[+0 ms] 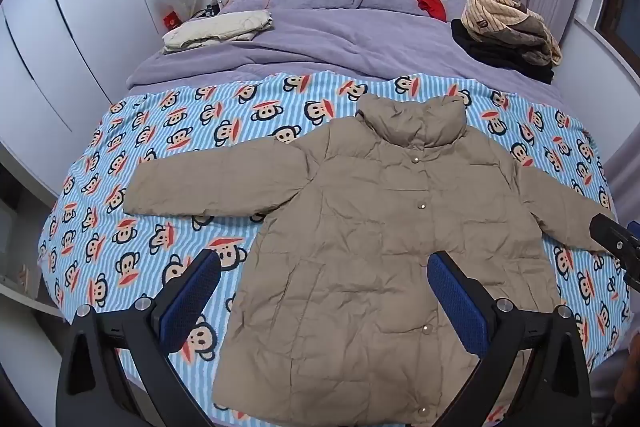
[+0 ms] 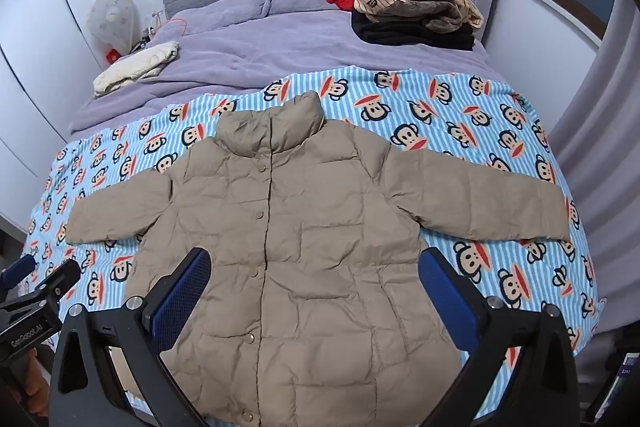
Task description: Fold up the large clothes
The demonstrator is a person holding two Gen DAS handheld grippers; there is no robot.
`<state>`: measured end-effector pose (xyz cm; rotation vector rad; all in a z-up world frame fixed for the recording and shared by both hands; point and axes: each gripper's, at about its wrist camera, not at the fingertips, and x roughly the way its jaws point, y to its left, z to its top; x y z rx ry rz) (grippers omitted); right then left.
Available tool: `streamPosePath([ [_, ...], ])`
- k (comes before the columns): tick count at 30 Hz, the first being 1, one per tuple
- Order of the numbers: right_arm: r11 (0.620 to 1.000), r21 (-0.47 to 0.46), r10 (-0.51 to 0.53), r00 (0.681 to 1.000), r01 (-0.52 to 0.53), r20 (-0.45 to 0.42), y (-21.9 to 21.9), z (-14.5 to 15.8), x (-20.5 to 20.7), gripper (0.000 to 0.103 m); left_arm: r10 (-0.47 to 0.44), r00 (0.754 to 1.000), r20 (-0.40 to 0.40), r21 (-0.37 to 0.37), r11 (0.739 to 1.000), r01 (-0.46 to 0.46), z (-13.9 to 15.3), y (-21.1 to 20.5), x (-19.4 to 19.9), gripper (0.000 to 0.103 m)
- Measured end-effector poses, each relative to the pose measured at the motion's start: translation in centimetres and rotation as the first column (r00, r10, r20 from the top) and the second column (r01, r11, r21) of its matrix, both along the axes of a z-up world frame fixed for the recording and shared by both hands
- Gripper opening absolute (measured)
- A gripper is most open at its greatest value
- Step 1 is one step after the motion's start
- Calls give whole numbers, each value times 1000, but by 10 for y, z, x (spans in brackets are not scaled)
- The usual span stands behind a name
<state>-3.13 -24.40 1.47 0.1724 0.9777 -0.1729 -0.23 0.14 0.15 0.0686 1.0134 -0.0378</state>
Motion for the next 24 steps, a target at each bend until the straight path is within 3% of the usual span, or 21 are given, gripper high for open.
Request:
streamPosePath([
  [24,1000,-3,2,1000,-2,-3,3,-3,1,103,8,1000,12,-2,1000,-8,-2,3,2,103],
])
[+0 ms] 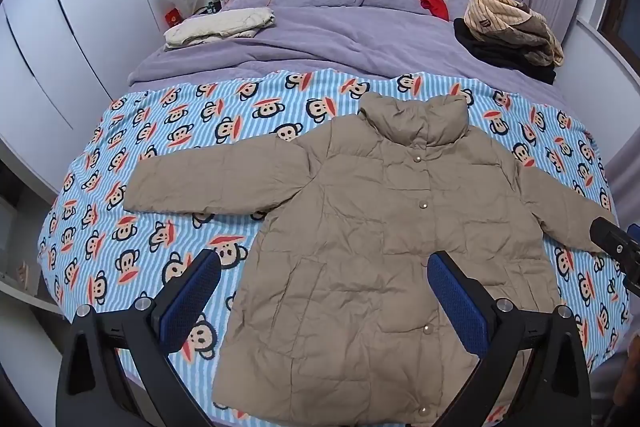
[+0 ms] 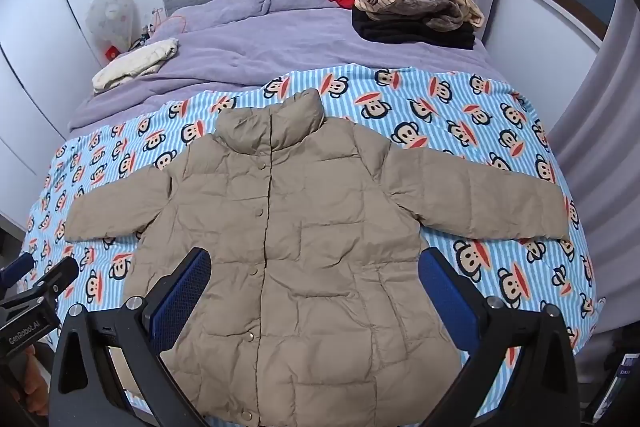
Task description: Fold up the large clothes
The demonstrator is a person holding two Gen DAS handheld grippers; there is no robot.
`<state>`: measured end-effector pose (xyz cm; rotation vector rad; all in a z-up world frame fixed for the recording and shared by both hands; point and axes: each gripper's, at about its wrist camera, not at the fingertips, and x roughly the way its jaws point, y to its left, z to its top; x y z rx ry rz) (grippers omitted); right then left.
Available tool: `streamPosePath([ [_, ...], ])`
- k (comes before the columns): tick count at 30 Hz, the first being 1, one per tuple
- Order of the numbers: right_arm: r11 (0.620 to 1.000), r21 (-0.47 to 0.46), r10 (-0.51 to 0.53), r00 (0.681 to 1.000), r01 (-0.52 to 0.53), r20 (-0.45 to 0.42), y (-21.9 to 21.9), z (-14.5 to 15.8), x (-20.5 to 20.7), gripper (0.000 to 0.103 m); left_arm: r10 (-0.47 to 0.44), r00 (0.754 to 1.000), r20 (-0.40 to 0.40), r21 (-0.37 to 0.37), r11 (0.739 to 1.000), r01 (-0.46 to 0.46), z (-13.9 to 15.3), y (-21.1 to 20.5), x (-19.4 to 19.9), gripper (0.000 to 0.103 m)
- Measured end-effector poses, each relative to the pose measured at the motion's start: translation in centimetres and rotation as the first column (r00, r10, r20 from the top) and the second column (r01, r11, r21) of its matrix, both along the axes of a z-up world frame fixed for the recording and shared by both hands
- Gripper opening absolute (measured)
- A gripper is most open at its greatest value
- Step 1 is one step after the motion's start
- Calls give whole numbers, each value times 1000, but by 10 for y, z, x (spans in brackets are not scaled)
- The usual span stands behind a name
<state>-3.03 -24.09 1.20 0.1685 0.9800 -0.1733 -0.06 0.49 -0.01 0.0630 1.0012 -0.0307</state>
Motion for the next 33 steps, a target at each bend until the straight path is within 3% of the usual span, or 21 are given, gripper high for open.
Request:
streamPosePath([
  [6,1000,-4,-2,1000,2,2,1,0,2,103,-2,1000,3,3,1000,2,-4,-2,0,103],
  [10,1000,-9,-1,1000,1,0,1,-1,3,103,-2,998,56,-8,1000,3,-3,-2,2,103],
  [23,1000,4,0,1000,0,1,3,-1,6,103,-3,1000,20,-4,1000,3,-8,-3,6,103],
  [33,1000,21,0,1000,0,-1,3,-2,9,103,-5,999,45,-12,1000,6,-9,0,7,103],
])
